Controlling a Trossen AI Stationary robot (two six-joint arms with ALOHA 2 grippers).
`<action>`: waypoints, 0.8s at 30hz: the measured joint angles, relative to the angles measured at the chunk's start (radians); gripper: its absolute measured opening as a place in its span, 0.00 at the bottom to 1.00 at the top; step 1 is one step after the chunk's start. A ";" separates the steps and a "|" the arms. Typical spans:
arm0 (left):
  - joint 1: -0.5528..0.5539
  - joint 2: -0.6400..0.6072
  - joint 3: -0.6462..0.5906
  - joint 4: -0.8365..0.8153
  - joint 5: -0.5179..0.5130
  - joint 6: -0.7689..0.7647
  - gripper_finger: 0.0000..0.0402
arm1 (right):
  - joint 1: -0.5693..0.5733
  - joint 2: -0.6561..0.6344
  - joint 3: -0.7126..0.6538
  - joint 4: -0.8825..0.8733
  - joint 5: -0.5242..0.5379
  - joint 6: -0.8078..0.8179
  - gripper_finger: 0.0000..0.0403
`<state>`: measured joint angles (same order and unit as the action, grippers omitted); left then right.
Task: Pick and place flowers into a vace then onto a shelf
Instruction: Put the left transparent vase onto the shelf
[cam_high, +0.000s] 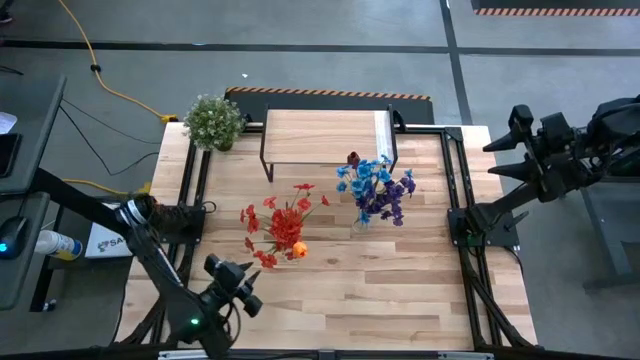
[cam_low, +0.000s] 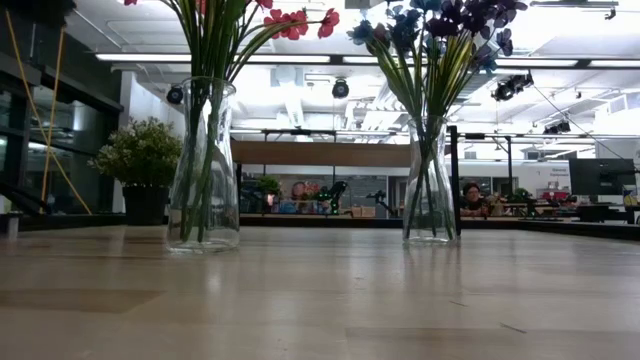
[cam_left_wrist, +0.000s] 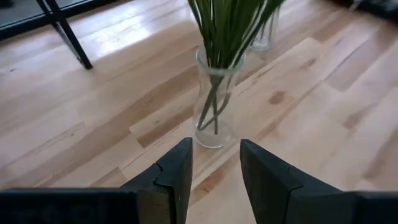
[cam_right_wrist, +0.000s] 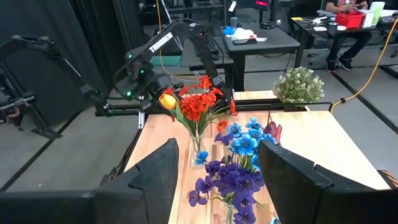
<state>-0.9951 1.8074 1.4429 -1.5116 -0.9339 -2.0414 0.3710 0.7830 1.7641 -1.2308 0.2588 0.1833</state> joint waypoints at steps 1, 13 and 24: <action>0.007 0.016 -0.002 0.003 0.002 0.002 0.42 | 0.000 0.000 0.000 0.000 0.001 -0.002 0.52; 0.068 0.073 -0.001 0.114 0.003 -0.005 0.42 | 0.000 0.000 0.000 -0.001 0.000 -0.007 0.52; 0.072 0.073 -0.001 0.242 -0.011 0.114 0.42 | 0.000 0.000 0.000 -0.008 -0.004 -0.007 0.53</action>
<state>-0.9230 1.8805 1.4418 -1.2700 -0.9451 -1.9276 0.3710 0.7834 1.7641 -1.2385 0.2546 0.1761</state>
